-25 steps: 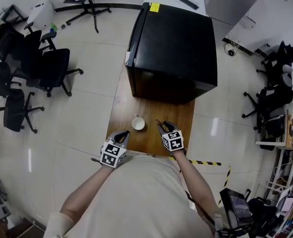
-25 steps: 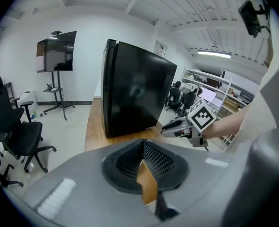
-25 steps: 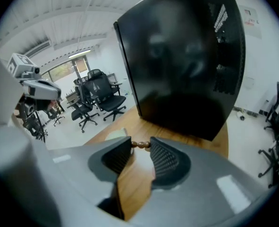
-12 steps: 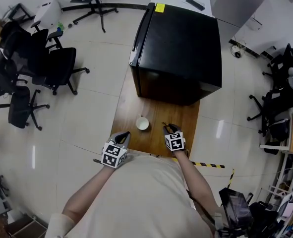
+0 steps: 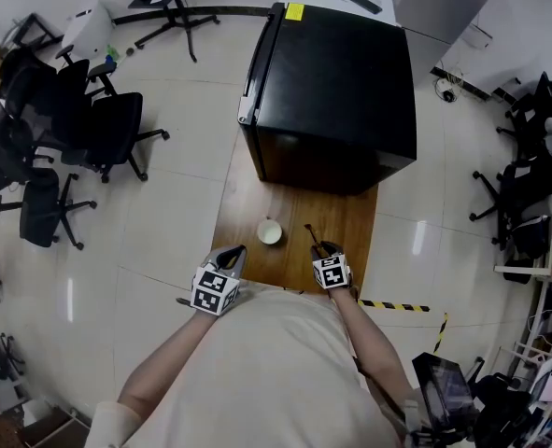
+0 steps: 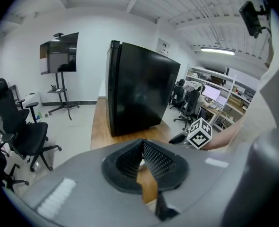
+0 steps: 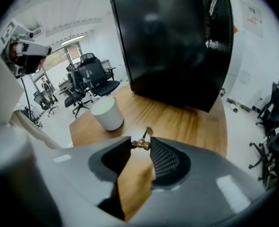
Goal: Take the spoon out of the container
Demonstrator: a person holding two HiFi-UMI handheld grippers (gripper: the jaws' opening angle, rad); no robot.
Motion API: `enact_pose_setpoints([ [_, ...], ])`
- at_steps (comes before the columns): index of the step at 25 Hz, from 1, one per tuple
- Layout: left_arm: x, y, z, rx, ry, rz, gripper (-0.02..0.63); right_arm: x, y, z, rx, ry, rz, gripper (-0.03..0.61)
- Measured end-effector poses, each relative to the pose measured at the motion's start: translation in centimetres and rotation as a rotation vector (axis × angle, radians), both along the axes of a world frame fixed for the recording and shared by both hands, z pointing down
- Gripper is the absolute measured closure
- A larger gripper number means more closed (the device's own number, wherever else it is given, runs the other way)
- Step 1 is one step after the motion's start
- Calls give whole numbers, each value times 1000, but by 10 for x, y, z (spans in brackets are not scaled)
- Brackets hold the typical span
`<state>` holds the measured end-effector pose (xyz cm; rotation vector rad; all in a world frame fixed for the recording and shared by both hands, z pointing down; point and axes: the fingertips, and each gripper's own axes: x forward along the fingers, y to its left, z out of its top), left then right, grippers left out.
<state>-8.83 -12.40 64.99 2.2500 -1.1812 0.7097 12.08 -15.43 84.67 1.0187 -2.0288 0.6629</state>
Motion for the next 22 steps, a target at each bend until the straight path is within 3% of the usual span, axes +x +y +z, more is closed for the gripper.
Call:
enact_pose_setpoints([
  [22, -16, 8, -3, -8, -25, -75, 617, 8, 33, 86, -268, 282, -126, 451],
])
